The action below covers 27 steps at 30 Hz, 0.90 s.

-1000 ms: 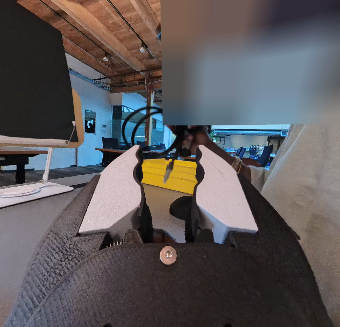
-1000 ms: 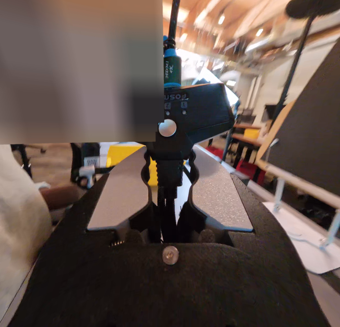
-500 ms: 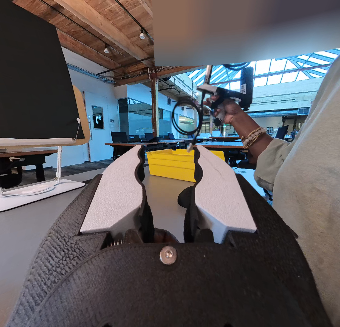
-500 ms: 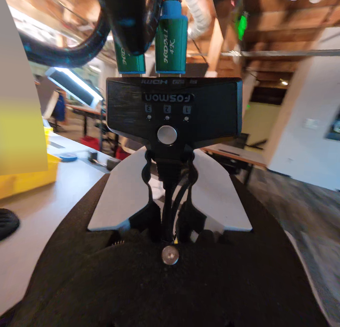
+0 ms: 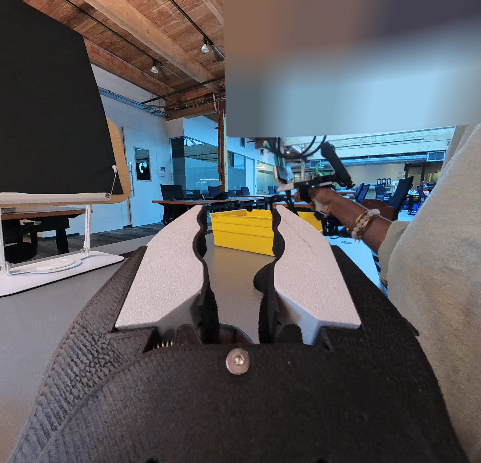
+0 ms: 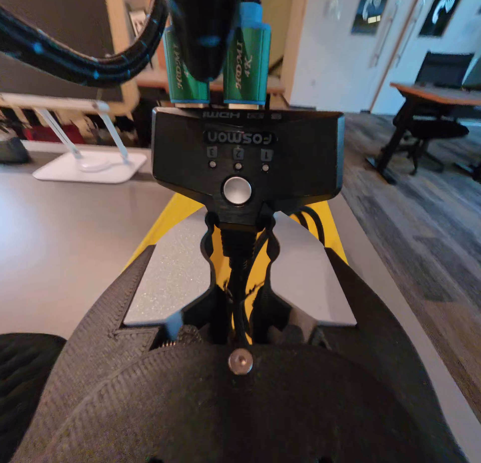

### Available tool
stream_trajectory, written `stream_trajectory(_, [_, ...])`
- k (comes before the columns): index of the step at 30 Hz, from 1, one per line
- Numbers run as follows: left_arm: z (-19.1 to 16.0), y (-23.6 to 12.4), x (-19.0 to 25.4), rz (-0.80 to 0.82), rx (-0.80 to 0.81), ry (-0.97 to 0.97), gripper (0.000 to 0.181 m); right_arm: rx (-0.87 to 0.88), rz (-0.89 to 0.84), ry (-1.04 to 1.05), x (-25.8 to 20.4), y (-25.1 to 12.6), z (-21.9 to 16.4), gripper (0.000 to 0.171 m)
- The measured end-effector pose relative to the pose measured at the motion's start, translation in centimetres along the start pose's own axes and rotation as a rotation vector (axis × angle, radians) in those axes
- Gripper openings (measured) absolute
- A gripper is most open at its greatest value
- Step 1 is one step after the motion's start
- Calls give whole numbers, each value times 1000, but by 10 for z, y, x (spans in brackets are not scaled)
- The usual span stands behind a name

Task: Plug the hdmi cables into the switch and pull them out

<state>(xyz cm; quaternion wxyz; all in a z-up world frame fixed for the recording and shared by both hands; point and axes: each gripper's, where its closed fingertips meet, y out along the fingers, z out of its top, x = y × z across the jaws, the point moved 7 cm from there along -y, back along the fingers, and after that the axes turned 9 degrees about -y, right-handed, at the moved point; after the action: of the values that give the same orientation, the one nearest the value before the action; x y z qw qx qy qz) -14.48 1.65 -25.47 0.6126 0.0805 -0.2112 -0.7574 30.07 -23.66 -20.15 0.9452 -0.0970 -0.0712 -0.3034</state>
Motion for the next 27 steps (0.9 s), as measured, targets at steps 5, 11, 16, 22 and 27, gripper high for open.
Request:
stream_trajectory(5, [0,0,-1,5,0,-10,47,-152,45,75,-9,16,-31,39])
stream_trajectory(11, [1,-1,-1,0,8,-12,47,-309,58,95,-15,36,-57,38])
stream_trajectory(16, [0,-1,-2,-2,8,-18,47,-525,100,-11,-29,50,-70,37])
stream_trajectory(22, [1,-1,-2,-7,12,-22,47,-644,147,-101,-40,60,-79,45])
stream_trajectory(27, [0,0,-2,-9,-2,-25,47,-445,41,-85,-28,47,-54,66])
